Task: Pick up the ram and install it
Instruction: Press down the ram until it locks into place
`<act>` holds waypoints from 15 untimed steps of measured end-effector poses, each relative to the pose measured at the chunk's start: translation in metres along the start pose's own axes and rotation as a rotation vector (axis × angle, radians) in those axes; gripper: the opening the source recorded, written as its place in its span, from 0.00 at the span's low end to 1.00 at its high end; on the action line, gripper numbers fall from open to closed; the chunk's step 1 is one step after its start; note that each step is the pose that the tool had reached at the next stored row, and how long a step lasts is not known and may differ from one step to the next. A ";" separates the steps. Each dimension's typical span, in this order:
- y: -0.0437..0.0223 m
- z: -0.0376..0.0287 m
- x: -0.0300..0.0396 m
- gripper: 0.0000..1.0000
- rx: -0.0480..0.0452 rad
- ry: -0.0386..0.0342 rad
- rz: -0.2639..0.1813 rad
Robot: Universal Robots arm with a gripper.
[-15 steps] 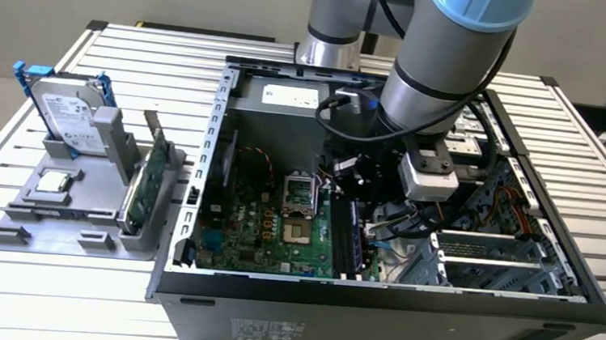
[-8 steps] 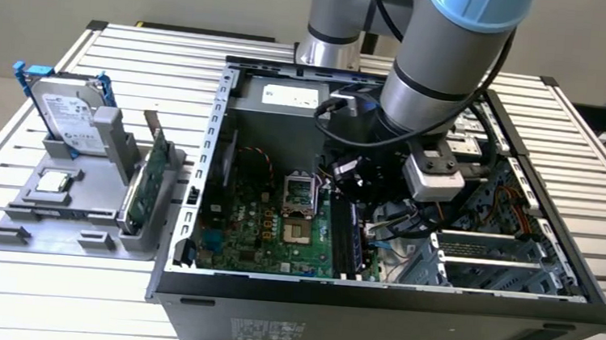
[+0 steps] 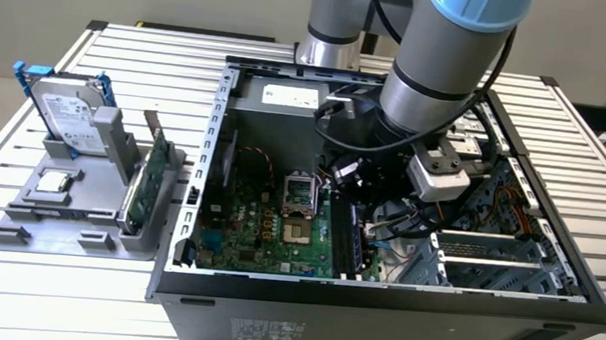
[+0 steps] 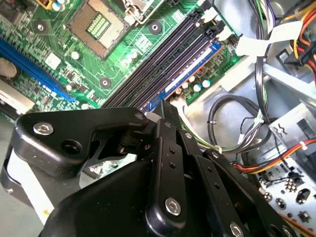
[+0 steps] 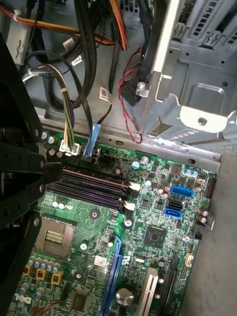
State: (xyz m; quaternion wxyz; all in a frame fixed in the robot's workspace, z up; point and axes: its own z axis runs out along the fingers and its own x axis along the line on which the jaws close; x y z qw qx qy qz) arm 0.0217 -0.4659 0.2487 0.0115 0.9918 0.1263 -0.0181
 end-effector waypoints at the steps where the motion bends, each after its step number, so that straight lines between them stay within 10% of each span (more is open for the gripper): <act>1: 0.0000 0.0000 -0.0001 0.00 -0.0003 -0.0002 -0.012; 15: -0.0002 0.0001 -0.0005 0.00 -0.0067 -0.0014 -0.205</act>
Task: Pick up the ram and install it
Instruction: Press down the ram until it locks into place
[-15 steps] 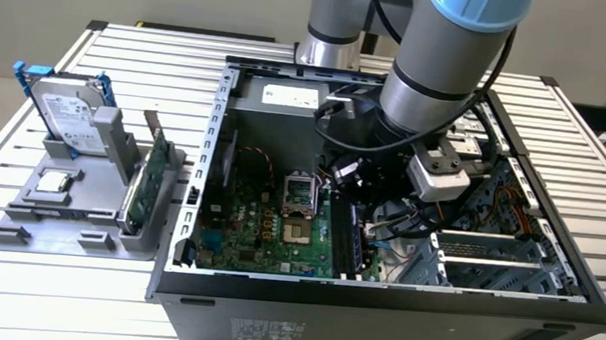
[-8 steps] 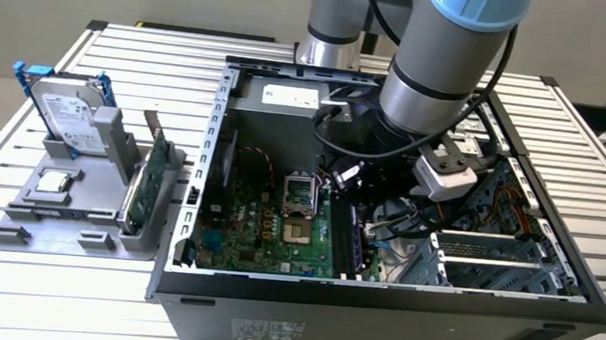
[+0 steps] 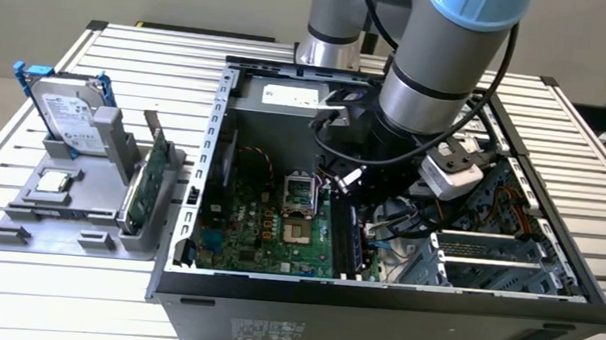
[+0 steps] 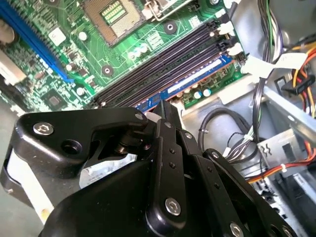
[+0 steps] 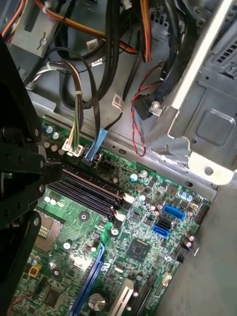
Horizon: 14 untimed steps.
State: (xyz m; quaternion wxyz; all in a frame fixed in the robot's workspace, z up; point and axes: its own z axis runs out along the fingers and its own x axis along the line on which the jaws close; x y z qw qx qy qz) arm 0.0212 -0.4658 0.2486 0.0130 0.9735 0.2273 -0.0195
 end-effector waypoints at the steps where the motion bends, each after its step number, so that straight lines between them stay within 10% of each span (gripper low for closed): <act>1: 0.0000 0.0000 0.0000 0.00 -0.0006 0.0000 -0.015; 14: -0.0001 0.0002 -0.0001 0.00 -0.0079 0.0006 -0.210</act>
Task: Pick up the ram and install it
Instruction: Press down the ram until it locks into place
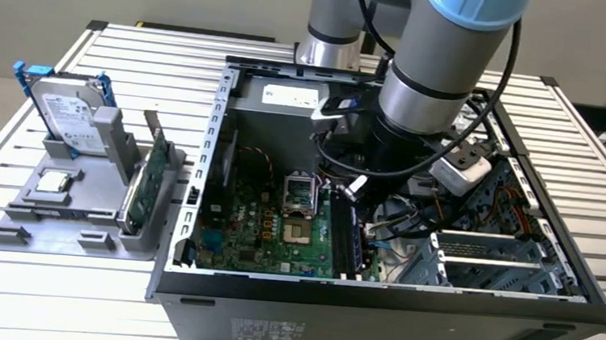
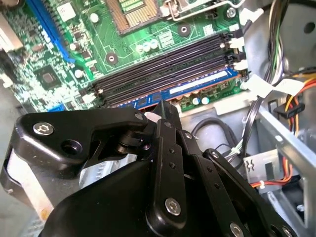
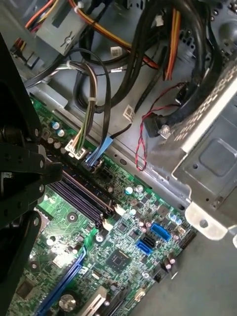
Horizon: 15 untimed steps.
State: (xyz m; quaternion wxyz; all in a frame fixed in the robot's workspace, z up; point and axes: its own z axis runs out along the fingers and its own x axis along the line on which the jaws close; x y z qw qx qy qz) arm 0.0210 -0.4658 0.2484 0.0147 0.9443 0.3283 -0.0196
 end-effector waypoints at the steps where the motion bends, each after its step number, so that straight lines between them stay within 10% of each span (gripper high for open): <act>1: 0.0000 0.0000 0.0000 0.00 -0.0008 0.0001 -0.017; 15: -0.0005 0.0006 -0.0006 0.00 -0.0102 0.0032 -0.223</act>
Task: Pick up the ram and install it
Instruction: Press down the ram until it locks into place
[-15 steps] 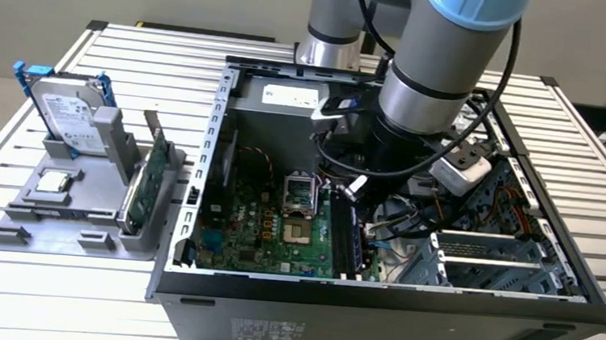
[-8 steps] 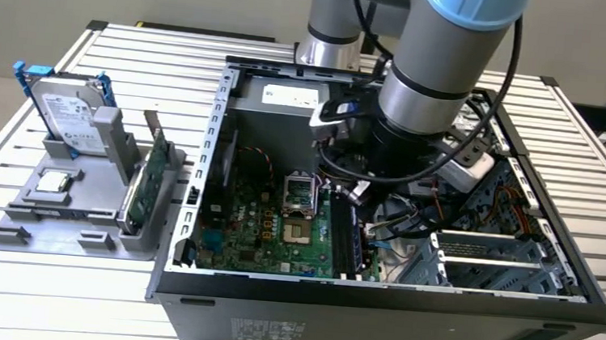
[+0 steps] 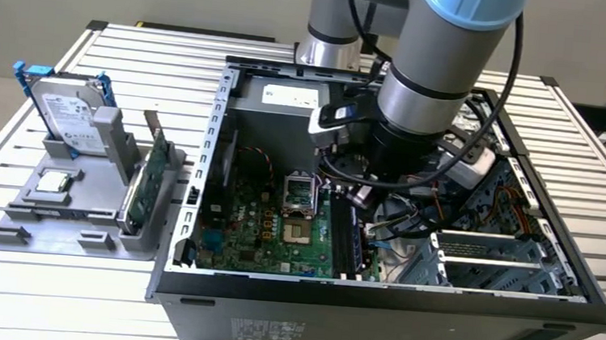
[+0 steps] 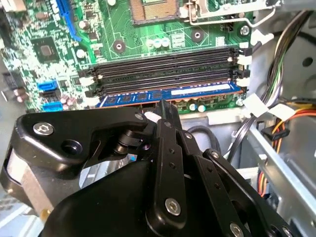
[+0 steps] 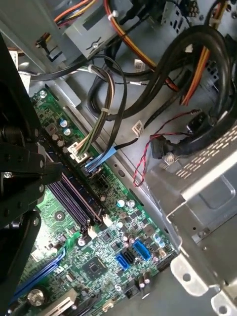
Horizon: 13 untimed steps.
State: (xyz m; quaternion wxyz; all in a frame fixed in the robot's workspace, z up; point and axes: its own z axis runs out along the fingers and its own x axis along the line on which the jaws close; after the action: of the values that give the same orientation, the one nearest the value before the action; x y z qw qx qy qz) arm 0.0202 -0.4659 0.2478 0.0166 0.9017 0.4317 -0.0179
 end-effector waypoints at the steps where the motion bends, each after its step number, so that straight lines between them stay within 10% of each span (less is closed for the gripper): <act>1: -0.0001 0.0000 -0.0001 0.00 -0.0006 0.0003 -0.013; 13: -0.0007 0.0006 -0.0005 0.00 -0.0076 0.0036 -0.180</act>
State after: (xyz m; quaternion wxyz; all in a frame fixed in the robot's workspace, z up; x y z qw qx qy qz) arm 0.0193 -0.4658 0.2472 0.0176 0.8593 0.5110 -0.0161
